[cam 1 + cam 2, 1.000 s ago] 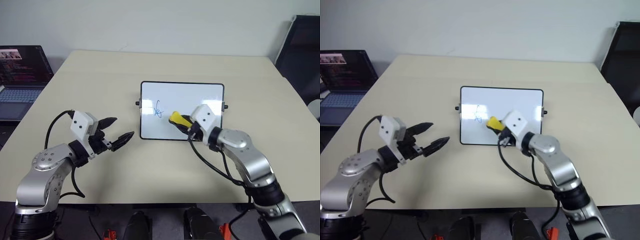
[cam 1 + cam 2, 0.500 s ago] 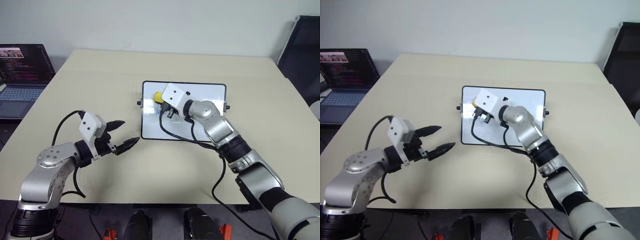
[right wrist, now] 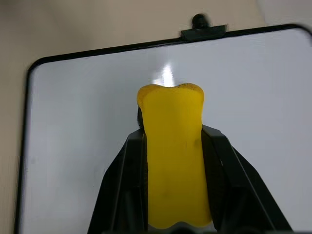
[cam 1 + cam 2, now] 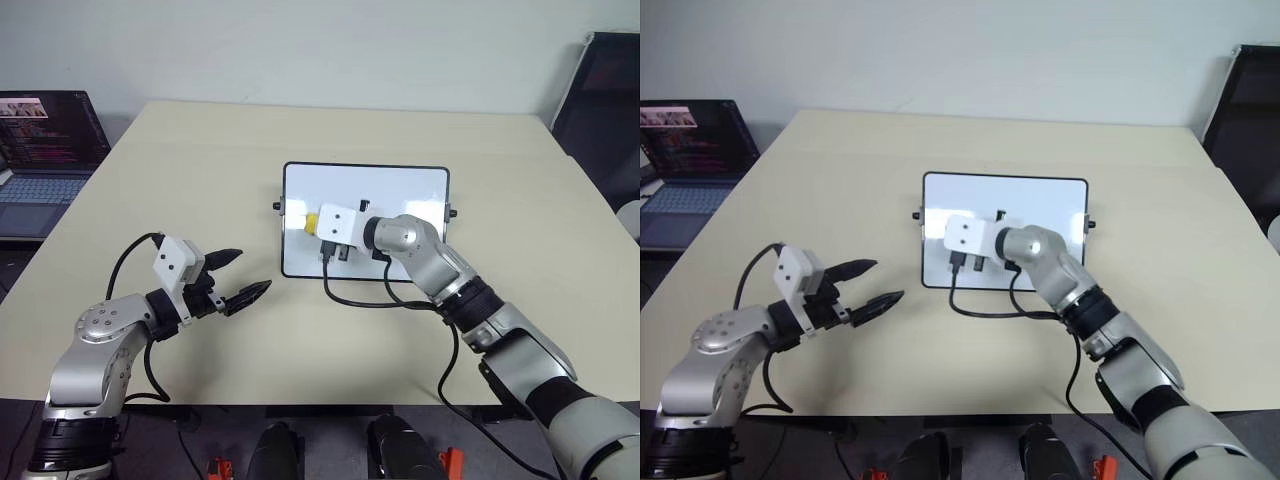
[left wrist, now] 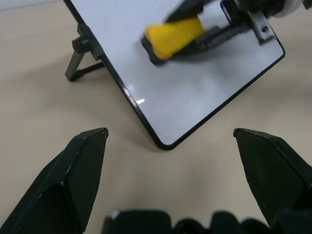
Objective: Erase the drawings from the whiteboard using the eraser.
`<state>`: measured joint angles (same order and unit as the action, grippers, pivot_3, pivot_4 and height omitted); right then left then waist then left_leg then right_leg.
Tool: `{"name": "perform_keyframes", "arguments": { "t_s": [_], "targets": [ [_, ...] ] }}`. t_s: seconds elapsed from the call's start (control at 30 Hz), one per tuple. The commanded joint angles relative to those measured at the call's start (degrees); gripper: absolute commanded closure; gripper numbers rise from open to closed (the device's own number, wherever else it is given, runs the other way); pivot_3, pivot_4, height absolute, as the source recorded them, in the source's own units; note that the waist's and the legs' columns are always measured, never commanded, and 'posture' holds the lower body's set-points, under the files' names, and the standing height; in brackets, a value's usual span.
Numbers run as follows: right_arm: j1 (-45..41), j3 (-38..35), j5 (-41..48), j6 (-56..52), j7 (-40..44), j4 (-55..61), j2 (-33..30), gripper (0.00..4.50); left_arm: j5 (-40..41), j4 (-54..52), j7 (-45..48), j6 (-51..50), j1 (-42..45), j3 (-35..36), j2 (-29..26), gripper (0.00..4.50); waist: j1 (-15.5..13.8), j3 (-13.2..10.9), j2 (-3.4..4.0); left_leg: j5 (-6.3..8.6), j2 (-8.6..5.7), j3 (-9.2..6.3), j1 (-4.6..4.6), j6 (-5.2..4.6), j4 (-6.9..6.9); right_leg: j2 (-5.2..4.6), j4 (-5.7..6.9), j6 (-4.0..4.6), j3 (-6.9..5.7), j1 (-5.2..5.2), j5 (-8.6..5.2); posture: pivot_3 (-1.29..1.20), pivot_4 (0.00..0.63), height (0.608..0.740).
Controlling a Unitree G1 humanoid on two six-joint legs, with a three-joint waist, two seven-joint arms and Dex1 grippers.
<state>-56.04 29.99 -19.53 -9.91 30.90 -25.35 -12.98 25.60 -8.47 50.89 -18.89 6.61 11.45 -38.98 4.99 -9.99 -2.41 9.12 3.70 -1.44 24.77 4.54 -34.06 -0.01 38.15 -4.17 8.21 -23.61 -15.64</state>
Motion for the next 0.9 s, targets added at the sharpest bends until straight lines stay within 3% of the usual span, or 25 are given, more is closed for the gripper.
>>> {"name": "perform_keyframes", "arguments": {
  "t_s": [0.03, 0.37, 0.6, 0.77, 0.9],
  "targets": [
    [-1.9, -3.0, -1.4, 1.5, -3.7, -1.2, 0.2, 3.38, 0.1, -1.5, 0.3, 1.1, 0.1, -0.2, 0.2, 0.00, -0.2, 0.0, -0.01, -0.02, -0.01, 0.00, 0.00, -0.02, 0.00, -0.01, -0.02, 0.01, 0.00, 0.01, -0.01, 0.00, 0.150, 0.740],
    [3.9, 2.0, -3.6, -0.2, 11.1, 3.8, -3.9, 3.38, 0.7, -2.9, -0.3, -0.3, 0.7, -0.7, -0.1, 0.00, -0.1, 0.0, -0.01, -0.02, 0.01, -0.03, 0.00, -0.03, 0.06, 0.01, -0.01, -0.08, -0.05, 0.04, 0.05, 0.00, 0.150, 0.740],
    [2.1, -3.0, -4.1, -0.7, 1.9, 2.1, -3.7, 3.38, 1.0, -4.0, -0.5, -1.8, 1.5, -0.9, -0.2, 0.00, -0.2, 0.0, -0.01, -0.12, -0.01, -0.02, 0.00, -0.15, -0.06, -0.01, -0.03, -0.05, -0.03, 0.08, -0.01, 0.00, 0.150, 0.740],
    [4.2, -1.5, -4.0, -1.6, 5.2, 3.8, -4.5, 3.38, 1.0, -4.8, -0.7, -3.1, 2.2, -1.0, -0.3, 0.00, -0.2, 0.0, -0.01, -0.17, -0.01, -0.01, -0.01, -0.22, -0.10, -0.02, -0.02, -0.07, -0.03, 0.09, 0.02, 0.00, 0.150, 0.740],
    [7.3, 2.4, -4.4, -2.0, 13.7, 7.6, -7.0, 3.38, 1.0, -4.7, -0.4, -3.5, 2.6, -0.8, -0.4, 0.00, -0.3, 0.0, -0.03, -0.17, 0.00, -0.01, -0.01, -0.22, -0.09, -0.02, -0.07, -0.07, -0.03, 0.13, 0.02, 0.00, 0.150, 0.740]
  ]
}}
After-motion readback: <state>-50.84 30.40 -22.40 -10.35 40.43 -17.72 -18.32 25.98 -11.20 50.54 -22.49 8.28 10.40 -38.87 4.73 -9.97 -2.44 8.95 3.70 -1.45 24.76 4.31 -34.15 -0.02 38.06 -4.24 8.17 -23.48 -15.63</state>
